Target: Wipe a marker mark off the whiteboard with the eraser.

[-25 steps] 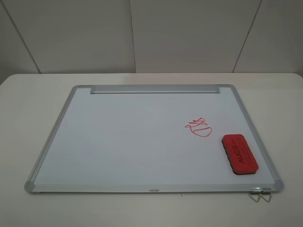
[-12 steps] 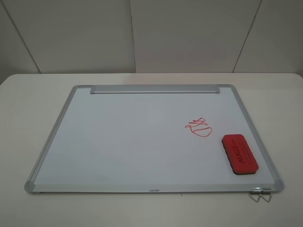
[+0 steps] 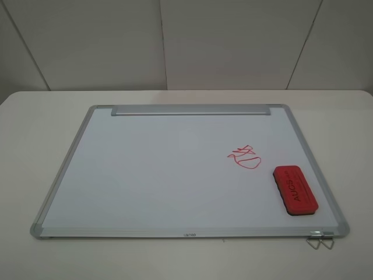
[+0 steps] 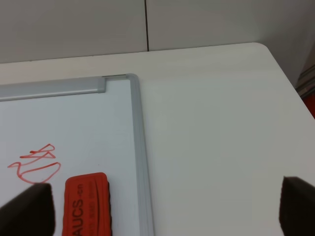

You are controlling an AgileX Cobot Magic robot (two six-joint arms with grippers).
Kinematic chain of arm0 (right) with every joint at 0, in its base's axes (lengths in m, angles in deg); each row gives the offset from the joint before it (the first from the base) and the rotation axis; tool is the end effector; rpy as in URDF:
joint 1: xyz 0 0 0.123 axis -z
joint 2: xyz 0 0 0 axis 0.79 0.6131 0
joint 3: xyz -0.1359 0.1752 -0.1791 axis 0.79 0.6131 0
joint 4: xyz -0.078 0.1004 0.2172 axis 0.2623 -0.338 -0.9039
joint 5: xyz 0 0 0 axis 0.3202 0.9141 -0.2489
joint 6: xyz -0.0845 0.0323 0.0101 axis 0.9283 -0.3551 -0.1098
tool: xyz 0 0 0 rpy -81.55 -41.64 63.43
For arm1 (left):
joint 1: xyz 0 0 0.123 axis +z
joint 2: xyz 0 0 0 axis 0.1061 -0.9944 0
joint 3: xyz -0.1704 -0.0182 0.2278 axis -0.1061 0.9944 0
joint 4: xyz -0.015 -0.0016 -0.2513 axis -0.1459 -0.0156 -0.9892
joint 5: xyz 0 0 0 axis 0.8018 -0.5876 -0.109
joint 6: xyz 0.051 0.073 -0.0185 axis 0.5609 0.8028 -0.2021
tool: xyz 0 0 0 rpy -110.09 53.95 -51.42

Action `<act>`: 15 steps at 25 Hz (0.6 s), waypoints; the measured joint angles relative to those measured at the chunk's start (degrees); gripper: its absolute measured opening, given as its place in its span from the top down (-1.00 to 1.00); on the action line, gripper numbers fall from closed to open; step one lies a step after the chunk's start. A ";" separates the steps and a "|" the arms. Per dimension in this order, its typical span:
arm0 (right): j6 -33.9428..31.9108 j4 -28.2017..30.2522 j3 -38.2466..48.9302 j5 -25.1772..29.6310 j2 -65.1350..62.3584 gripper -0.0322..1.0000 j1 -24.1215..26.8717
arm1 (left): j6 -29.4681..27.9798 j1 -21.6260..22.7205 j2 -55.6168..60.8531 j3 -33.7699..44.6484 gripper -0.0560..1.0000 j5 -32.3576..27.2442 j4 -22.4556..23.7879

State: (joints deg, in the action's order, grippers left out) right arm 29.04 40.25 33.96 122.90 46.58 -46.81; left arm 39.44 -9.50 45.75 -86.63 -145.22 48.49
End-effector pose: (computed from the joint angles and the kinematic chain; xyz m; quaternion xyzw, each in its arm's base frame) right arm -0.0079 -0.0058 0.2827 0.0747 0.8425 -0.0448 0.5315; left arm -0.0062 0.0010 0.2756 0.0155 0.8540 -0.0170 0.5197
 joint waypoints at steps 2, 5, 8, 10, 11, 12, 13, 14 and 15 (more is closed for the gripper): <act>0.00 0.00 0.00 0.00 0.00 -0.65 0.00 | 0.00 0.00 0.00 0.00 -0.57 0.00 0.00; 0.00 0.00 0.00 0.00 0.00 -0.65 0.00 | 0.00 0.00 0.00 0.00 -0.57 0.00 0.00; 0.00 0.00 0.00 0.00 0.00 -0.65 0.00 | 0.00 0.00 0.00 0.00 -0.57 0.00 0.00; 0.00 0.00 0.00 0.00 0.00 -0.65 0.00 | 0.00 0.00 0.00 0.00 -0.57 0.00 0.00; 0.00 0.00 0.00 0.00 0.00 -0.65 0.00 | 0.00 0.00 0.00 0.00 -0.57 0.00 0.00; 0.00 0.00 0.00 0.00 0.00 -0.65 0.00 | 0.00 0.00 0.00 0.00 -0.57 0.00 0.00; 0.00 0.00 0.00 0.00 0.00 -0.65 0.00 | 0.00 0.00 0.00 0.00 -0.57 0.00 0.00; 0.00 0.00 0.00 0.00 0.00 -0.65 0.00 | 0.00 0.00 0.00 0.00 -0.57 0.00 0.00; 0.00 0.00 0.00 0.00 0.00 -0.65 0.00 | 0.00 0.00 0.00 0.00 -0.57 0.00 0.00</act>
State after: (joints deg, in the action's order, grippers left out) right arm 29.04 40.25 33.96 122.90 46.58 -46.81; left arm 39.44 -9.50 45.75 -86.63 -145.22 48.49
